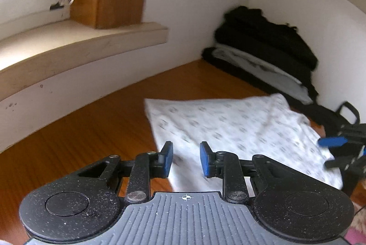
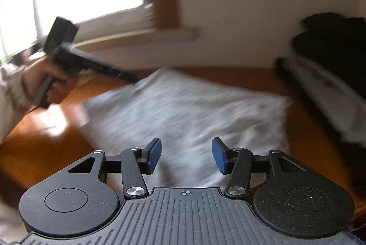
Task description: Fold clothes
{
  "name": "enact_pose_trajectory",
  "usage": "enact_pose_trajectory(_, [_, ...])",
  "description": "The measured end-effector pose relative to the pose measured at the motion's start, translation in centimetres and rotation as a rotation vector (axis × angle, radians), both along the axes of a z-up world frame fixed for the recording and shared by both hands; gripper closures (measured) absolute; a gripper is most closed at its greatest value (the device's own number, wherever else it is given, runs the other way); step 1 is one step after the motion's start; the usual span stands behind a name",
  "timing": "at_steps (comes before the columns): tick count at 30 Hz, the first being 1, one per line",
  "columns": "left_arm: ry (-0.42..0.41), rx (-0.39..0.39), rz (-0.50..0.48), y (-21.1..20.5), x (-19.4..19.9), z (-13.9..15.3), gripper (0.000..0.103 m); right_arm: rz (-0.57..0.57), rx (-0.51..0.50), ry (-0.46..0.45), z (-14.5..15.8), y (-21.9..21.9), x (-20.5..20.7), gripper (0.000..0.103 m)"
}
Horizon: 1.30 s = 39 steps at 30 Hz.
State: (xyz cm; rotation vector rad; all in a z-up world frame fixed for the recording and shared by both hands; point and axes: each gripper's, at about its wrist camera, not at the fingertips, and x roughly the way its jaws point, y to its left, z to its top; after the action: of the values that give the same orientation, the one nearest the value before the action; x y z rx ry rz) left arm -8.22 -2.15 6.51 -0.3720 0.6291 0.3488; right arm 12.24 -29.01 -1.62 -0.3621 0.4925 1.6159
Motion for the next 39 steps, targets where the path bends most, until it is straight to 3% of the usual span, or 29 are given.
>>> enact_pose_trajectory(2, [0.009,-0.021,0.008,1.3,1.1,-0.4,0.068,-0.065,-0.001,0.029,0.2,1.1,2.2,0.053])
enact_pose_trajectory(7, [0.031,-0.064,0.0,3.2,3.3,-1.5,0.068,-0.164,-0.056,0.069,-0.9,4.7,6.7,0.049])
enact_pose_trajectory(10, [0.042,-0.075,-0.012,3.7,4.2,-2.2,0.067,-0.158,-0.087,0.104,-1.9,6.5,7.9,0.038])
enact_pose_trajectory(11, [0.037,-0.078,-0.02,3.8,4.4,-2.4,0.061,-0.157,-0.09,0.116,-2.1,7.0,8.2,0.037])
enact_pose_trajectory(19, [0.0,-0.122,-0.049,5.1,5.3,-2.8,0.059,-0.128,-0.106,0.172,-3.3,9.5,9.8,0.031])
enact_pose_trajectory(23, [-0.04,-0.186,-0.078,5.5,5.3,-3.2,0.059,-0.089,-0.083,0.216,-3.6,9.9,10.0,0.031])
enact_pose_trajectory(26, [-0.05,-0.22,-0.111,5.3,5.5,-3.3,0.059,-0.057,-0.083,0.23,-3.6,10.0,9.5,0.042])
enact_pose_trajectory(28, [-0.048,-0.223,-0.13,4.9,5.8,-3.2,0.06,-0.051,-0.095,0.243,-3.6,10.1,9.2,0.059])
enact_pose_trajectory(30, [-0.048,-0.223,-0.143,4.6,6.1,-3.3,0.066,-0.043,-0.105,0.289,-3.7,10.1,9.3,0.069])
enact_pose_trajectory(31, [-0.047,-0.217,-0.142,4.4,6.2,-3.3,0.085,-0.045,-0.105,0.303,-3.7,10.0,9.2,0.07])
enact_pose_trajectory(35, [-0.107,-0.188,-0.15,3.8,5.6,-2.4,0.091,-0.072,-0.046,0.274,-3.0,8.7,8.3,0.075])
enact_pose_trajectory(39, [-0.194,-0.111,-0.164,2.5,4.3,0.4,0.092,-0.075,0.097,0.201,-0.4,6.2,6.5,0.077])
